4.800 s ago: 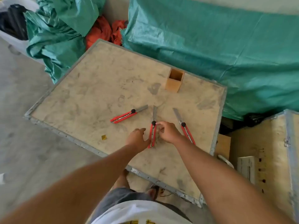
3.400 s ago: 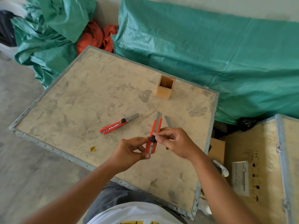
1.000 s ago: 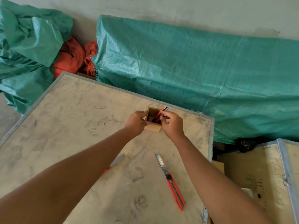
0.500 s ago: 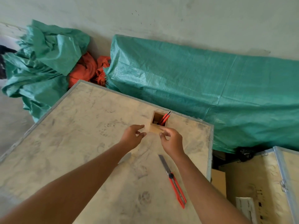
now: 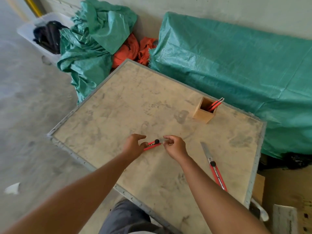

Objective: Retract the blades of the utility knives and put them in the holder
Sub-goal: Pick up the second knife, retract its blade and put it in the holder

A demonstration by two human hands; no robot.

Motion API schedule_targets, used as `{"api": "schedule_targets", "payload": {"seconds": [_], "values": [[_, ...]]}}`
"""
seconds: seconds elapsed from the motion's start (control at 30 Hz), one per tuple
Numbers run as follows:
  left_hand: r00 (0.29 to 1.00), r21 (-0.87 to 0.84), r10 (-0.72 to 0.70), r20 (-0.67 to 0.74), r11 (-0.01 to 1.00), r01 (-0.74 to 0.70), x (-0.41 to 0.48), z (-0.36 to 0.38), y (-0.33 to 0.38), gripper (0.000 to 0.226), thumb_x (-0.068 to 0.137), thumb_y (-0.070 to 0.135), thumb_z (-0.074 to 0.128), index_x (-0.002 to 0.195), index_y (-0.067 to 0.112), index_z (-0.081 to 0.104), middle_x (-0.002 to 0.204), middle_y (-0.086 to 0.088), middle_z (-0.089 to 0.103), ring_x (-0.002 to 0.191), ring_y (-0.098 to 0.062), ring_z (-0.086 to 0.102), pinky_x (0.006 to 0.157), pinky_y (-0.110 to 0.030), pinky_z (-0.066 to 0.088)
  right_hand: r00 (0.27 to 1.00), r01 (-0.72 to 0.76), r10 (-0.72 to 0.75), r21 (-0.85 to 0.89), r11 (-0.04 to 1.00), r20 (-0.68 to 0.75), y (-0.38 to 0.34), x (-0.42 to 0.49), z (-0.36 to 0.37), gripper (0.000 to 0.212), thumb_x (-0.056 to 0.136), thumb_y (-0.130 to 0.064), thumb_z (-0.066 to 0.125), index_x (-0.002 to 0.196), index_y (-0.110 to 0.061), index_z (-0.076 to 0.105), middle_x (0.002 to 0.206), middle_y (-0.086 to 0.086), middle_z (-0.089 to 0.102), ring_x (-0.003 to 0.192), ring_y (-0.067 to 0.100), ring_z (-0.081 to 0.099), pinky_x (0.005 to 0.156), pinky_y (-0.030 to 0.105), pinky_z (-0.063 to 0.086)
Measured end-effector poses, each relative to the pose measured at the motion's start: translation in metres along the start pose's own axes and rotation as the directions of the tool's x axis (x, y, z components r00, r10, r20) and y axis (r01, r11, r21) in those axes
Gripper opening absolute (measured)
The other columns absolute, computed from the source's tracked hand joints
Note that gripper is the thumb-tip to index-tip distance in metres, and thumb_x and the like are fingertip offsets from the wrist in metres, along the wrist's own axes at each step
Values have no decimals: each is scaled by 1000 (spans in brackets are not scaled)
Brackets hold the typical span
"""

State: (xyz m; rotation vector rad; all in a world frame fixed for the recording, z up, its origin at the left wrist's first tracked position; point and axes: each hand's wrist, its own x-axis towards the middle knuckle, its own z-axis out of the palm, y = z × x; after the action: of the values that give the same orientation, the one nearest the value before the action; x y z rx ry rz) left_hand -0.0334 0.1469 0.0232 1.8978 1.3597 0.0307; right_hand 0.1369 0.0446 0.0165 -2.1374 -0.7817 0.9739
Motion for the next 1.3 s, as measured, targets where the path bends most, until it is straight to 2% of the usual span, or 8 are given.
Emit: {"api": "schedule_targets", "payload": {"seconds": [0.13,0.27,0.5,0.67,0.8,0.93,1.07,1.3], "values": [[1000,181,10,26,983,-15,-1,2,-29,49,79,30,75,126,22,66,130,-5,63,122,-28,55,101,-38,48,997,-75,76,-14,997,24,0,6,30,37,91,-18,72,127,-13,71,114,12,76,106,22,70,87,18,44],[993,277,82,83,955,-102,5,8,-43,28,76,39,75,104,37,73,105,1,64,100,-26,63,79,-41,57,994,-109,108,-25,994,-27,-2,10,43,33,91,-16,72,124,-13,72,104,8,74,89,13,62,86,18,43],[981,224,160,111,957,-182,4,4,-40,28,81,33,71,109,32,74,104,2,63,94,-23,62,74,-36,56,982,-161,163,20,987,-95,-2,13,49,22,93,-16,69,115,-16,72,108,4,75,86,12,60,79,21,42],[979,78,179,94,979,-186,-9,-5,-25,36,79,31,74,116,29,72,106,7,60,90,-16,63,77,-34,56,966,-189,233,308,932,-112,-12,3,36,17,95,-19,70,112,-18,67,108,6,69,95,22,73,77,37,66],[981,-84,195,1,977,-194,-24,-18,2,37,76,31,80,112,28,72,99,12,58,79,-5,59,69,-19,47,975,-98,179,469,878,-130,-37,-11,4,17,96,-13,69,113,-14,66,107,9,67,93,23,76,72,38,67],[986,-224,166,-6,961,-163,-48,-31,36,37,79,32,78,113,43,69,98,16,66,71,-5,60,61,-17,47,988,-11,86,494,869,-129,-54,-25,-41,15,96,-13,68,111,-17,68,105,9,69,91,22,77,71,38,67],[969,-494,183,164,866,-80,-70,-24,58,43,85,8,74,121,32,69,103,1,73,70,-13,64,71,-37,63,990,59,10,472,880,-144,-58,-46,-82,16,95,-15,70,107,-25,71,102,7,71,87,17,76,63,24,63],[945,-737,235,227,676,10,-112,8,92,46,82,-13,71,118,15,70,92,-5,68,73,-13,69,78,-35,64,997,78,-60,443,893,-56,-31,-88,-125,22,91,-11,75,111,-17,78,111,6,77,94,20,78,73,28,64]]}}
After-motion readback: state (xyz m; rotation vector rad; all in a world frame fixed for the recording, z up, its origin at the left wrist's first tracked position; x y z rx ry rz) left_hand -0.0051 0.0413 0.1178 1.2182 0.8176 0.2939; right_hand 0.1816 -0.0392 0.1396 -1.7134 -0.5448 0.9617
